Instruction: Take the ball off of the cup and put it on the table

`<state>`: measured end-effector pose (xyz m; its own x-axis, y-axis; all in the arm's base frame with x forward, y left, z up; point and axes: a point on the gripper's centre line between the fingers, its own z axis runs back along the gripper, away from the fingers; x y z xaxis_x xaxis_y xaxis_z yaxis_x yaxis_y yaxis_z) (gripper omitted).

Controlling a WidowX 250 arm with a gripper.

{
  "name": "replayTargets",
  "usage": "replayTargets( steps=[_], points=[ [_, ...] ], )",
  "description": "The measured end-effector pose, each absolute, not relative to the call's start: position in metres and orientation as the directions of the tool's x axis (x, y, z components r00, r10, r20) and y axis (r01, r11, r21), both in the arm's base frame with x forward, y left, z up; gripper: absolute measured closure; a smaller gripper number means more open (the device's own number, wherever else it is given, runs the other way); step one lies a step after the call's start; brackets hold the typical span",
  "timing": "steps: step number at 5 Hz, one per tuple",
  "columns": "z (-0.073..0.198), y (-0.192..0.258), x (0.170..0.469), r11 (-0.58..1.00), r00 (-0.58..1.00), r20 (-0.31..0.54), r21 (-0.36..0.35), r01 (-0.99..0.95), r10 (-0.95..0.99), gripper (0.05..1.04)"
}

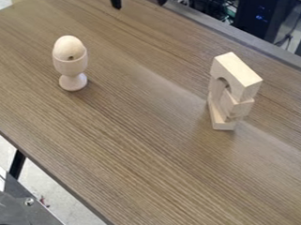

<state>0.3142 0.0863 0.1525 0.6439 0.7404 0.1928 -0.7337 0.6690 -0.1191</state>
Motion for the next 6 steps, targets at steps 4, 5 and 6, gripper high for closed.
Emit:
replayTargets(
  steps=[4,5,6],
  points=[
    [0.13,0.127,0.272,0.548,0.545,0.096,-0.002,-0.837,0.833,0.084],
    [0.12,0.134,0.262,0.542,0.541,0.072,-0.003,-0.84,0.838,0.084],
    [0.111,0.143,0.254,0.538,0.537,0.057,-0.006,-0.843,0.842,0.084]
  ],
)
